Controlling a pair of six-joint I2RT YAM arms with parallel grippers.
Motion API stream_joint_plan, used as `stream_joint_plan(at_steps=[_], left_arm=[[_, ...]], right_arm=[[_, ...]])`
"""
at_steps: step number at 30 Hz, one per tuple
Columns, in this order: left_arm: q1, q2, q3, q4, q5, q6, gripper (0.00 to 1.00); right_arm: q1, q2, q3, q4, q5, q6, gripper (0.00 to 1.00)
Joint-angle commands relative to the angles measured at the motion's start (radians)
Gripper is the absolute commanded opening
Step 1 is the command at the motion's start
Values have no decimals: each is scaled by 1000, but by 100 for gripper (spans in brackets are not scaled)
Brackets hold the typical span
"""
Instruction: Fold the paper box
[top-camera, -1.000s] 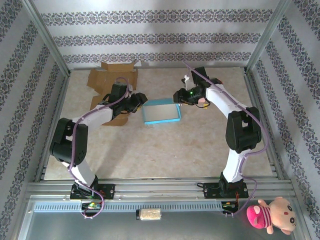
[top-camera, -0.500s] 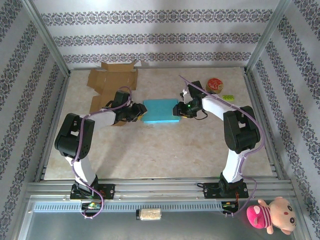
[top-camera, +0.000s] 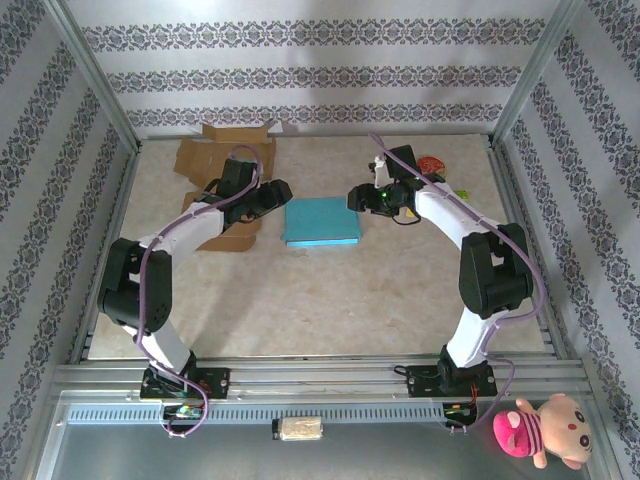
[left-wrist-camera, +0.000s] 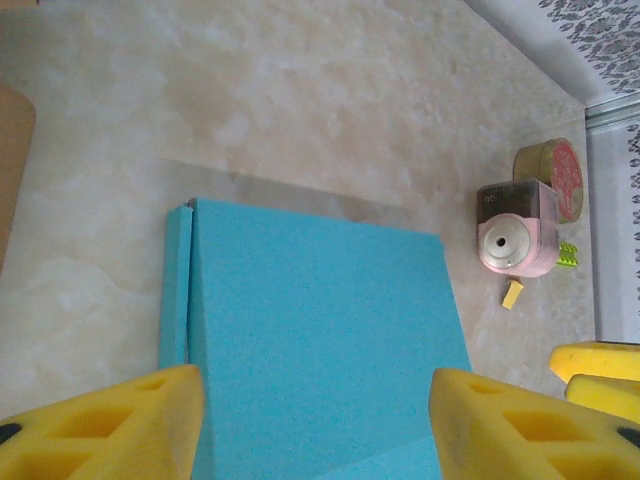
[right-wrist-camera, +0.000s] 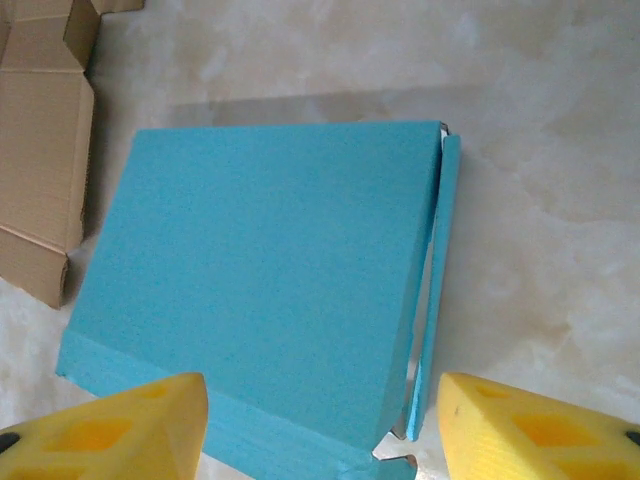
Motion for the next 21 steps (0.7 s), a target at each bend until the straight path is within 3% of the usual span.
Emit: stream_joint_plan(at_steps=[1, 7, 12, 15, 17, 21], left_arm=[[-6, 65, 25, -77, -2, 61, 62], [-8, 169, -4, -42, 117, 47, 60], [-8, 211, -105, 28, 143, 30, 44], [-8, 205, -125, 58, 152, 30, 37], [-7, 186, -112, 47, 146, 40, 37], [-8, 124, -67, 8, 105, 73, 44]], right_arm=[[15, 45, 3, -4, 35, -27, 65], [48, 116, -59, 30, 81, -47, 64], [55, 141, -133, 69, 114, -50, 50], [54, 118, -138, 62, 108, -52, 47], [55, 89, -123, 47, 105, -54, 47], [51, 22, -85, 44, 117, -44, 59]])
